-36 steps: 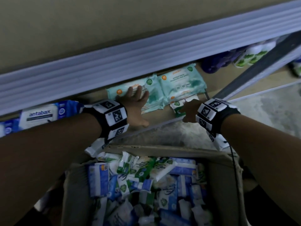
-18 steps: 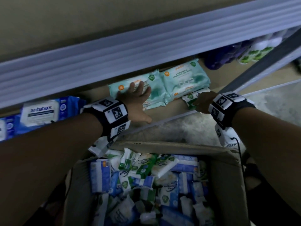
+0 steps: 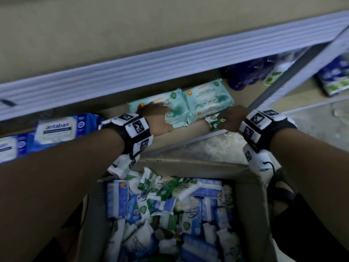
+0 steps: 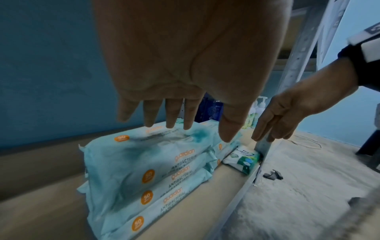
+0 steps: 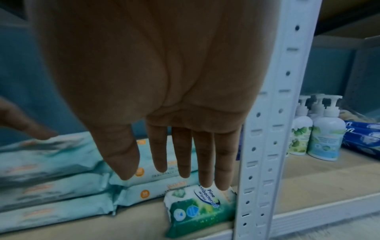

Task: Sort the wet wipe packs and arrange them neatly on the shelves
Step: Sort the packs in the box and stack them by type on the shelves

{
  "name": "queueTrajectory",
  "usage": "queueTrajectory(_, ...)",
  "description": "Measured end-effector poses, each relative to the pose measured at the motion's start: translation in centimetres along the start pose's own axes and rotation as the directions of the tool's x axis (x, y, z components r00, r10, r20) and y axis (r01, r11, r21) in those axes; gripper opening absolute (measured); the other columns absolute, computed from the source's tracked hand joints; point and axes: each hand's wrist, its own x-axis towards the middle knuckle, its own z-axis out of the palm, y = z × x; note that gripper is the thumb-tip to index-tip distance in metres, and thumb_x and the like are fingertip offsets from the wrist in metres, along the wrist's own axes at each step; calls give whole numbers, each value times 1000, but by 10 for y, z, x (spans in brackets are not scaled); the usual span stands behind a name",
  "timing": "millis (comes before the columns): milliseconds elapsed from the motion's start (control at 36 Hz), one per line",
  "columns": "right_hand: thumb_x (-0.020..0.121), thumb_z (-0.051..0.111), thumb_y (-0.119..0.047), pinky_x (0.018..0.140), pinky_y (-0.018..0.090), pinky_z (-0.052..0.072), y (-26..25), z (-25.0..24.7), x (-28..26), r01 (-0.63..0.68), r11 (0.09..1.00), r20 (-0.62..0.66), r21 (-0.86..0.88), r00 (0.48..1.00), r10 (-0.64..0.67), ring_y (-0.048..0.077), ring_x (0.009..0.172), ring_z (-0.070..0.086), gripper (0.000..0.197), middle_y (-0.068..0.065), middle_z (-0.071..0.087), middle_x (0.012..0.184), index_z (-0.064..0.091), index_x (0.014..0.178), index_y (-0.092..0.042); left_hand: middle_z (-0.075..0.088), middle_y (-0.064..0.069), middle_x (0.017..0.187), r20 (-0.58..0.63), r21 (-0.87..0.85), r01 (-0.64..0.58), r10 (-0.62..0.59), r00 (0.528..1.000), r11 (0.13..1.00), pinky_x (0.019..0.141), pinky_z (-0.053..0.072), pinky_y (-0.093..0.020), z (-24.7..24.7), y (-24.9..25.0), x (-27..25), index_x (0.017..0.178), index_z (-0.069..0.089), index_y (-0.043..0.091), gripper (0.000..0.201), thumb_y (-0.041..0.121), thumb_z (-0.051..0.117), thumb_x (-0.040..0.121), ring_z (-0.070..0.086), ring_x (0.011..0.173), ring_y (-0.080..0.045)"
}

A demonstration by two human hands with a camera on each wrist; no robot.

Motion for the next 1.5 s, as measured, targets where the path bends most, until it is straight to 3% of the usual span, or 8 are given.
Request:
queueTrajectory(333,96,58,-36,102,28,40,-37,7,-102,83,971,-78,223,995,-67,21,127,51,43,-1,58,137,56,136,-23,53,-5,136,-169,-132,-32,9,986,991,100,43,-35,1,7,-90,131,55,21,49,41,64,87,49,123,-25)
queueTrajectory(583,90,60,-14,80,20,44,-69,46,-152,226,867,-250,444,961,-122,15,95,63,21,-4,70,100,69,107,-22,55,5,110,-281,-339,-48,-53,958,940,93,46,-32,34,4,-158,114,60,20,29,27,66,87,56,106,-14)
queueTrajectory(694,88,59,-9,86,24,49,-86,75,-165,238,827,-258,509,959,-117,17,93,64,22,-1,71,96,71,103,-20,54,8,104,-267,-443,-4,-128,955,897,87,49,-32,69,-2,-177,105,60,25,22,25,69,85,58,97,-13)
queueTrajectory(889,97,52,-24,90,34,52,-114,134,-168,169,914,1,370,983,-182,25,109,61,27,4,65,121,65,120,-18,52,0,129,-117,-502,183,-275,954,845,93,47,-34,127,-18,-190,126,56,20,42,30,68,88,56,111,-21)
queueTrajectory(1055,94,52,-36,92,46,51,-127,165,-154,169,944,-6,284,985,-174,33,121,50,47,9,47,140,48,137,-17,44,-4,141,-37,-547,291,-370,928,785,99,43,-36,151,-21,-177,136,45,18,56,30,69,86,47,126,-25)
queueTrajectory(1222,95,53,-48,97,46,48,-142,177,-131,120,921,-23,370,992,-120,34,123,50,54,11,53,136,46,139,-18,60,-5,124,16,-624,337,-420,907,705,88,51,-37,162,-22,-156,129,50,17,54,40,70,84,58,110,-26)
queueTrajectory(1361,100,35,-57,112,49,31,-152,186,-123,100,952,87,290,988,-131,36,135,36,50,11,43,146,48,140,-29,66,-3,110,-16,-659,327,-447,894,678,78,50,-34,167,-25,-142,114,61,19,37,41,70,85,62,100,-25)
queueTrajectory(1500,83,24,-83,99,48,42,-158,193,-114,-64,943,97,326,995,34,38,125,43,73,16,49,133,51,118,-25,68,-3,96,-16,-631,338,-448,894,698,73,49,-34,167,-31,-135,94,67,21,20,38,70,84,62,91,-25)
